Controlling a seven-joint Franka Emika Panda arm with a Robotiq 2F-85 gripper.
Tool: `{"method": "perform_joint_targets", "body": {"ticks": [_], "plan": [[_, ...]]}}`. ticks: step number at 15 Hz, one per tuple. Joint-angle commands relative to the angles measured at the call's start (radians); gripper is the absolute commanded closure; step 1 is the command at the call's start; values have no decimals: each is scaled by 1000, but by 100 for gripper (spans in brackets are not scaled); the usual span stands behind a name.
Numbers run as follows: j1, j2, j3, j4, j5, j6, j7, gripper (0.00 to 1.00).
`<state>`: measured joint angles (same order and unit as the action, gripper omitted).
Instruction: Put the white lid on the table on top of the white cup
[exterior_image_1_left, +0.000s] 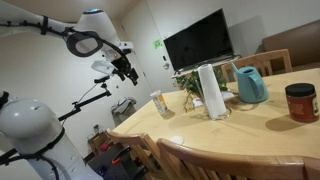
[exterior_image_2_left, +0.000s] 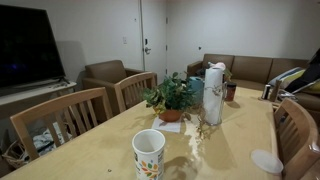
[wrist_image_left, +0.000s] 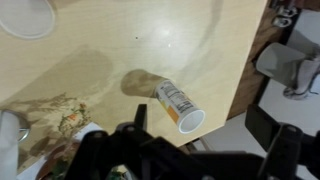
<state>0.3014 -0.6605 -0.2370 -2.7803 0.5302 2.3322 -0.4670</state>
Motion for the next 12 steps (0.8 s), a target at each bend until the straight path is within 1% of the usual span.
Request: {"method": "perform_joint_targets", "body": {"ticks": [1,3,4,6,9,12], "plan": [[89,39,-122,1,222,7,-223,0],[98,65,-156,4,384,-43,-375,0],[84,86,-154,5,453,-76,-442,0],[25,147,-118,6,559,-153,-533,0],[-85,236,-24,3,622,-201,-542,0],[-176,300,85,-1,609,-143,-472,0]]}}
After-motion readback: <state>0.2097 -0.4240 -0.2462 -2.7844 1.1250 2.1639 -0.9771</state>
